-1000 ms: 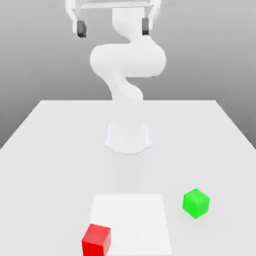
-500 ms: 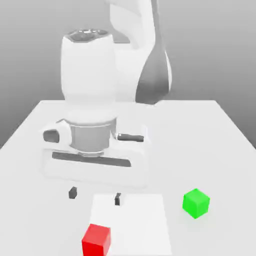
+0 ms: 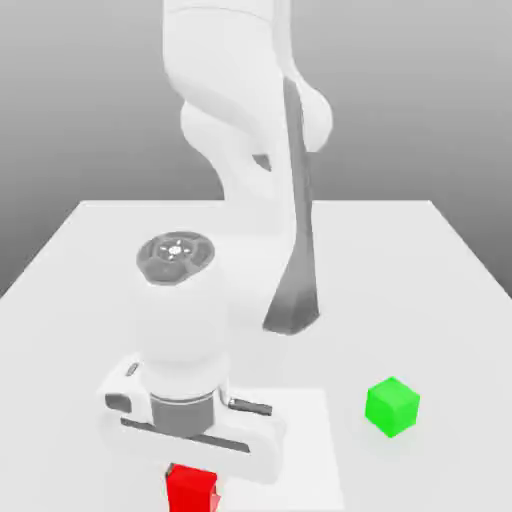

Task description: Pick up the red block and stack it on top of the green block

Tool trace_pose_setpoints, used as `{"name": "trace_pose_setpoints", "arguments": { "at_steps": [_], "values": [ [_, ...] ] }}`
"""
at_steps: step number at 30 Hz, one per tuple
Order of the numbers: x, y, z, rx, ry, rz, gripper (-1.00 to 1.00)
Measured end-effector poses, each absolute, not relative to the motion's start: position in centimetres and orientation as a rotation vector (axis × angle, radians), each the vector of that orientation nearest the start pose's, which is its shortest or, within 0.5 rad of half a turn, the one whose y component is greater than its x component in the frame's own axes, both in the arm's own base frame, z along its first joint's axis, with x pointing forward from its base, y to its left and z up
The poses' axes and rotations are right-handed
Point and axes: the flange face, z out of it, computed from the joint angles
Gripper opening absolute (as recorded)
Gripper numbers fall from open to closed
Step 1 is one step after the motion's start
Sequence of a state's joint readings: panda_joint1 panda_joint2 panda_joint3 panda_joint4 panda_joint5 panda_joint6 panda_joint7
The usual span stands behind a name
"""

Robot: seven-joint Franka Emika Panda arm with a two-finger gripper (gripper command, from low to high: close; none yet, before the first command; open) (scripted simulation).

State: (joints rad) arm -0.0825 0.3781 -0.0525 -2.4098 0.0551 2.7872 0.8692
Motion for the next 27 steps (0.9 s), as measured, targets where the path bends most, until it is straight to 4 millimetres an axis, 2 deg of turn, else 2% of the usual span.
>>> {"name": "trace_pose_setpoints", "arguments": {
  "at_steps": [3, 4, 7, 10, 12, 16, 18, 19, 24, 25, 27],
  "values": [
    [48.7, -7.0, 19.4, -2.717, 1.577, 0.000, -1.00],
    [48.5, -6.5, 20.5, -2.731, 1.548, 0.001, -1.00],
    [47.3, -0.8, 21.9, -2.872, 1.230, 0.011, -1.00],
    [45.1, 5.3, 22.9, -2.998, 0.848, 0.015, -1.00],
    [43.0, 10.0, 23.4, -3.067, 0.545, 0.015, -1.00],
    [38.0, 16.7, 24.3, -3.125, -0.015, 0.009, -1.00],
    [35.6, 18.6, 24.5, -3.126, -0.252, 0.004, -1.00],
    [35.2, 18.8, 24.0, -3.125, -0.296, 0.002, -1.00],
    [35.0, 18.8, 19.2, -3.126, -0.331, 0.000, -1.00],
    [34.9, 18.8, 18.4, -3.125, -0.333, 0.000, 1.00],
    [34.9, 18.8, 18.4, -3.125, -0.333, 0.000, 1.00]
  ]
}}
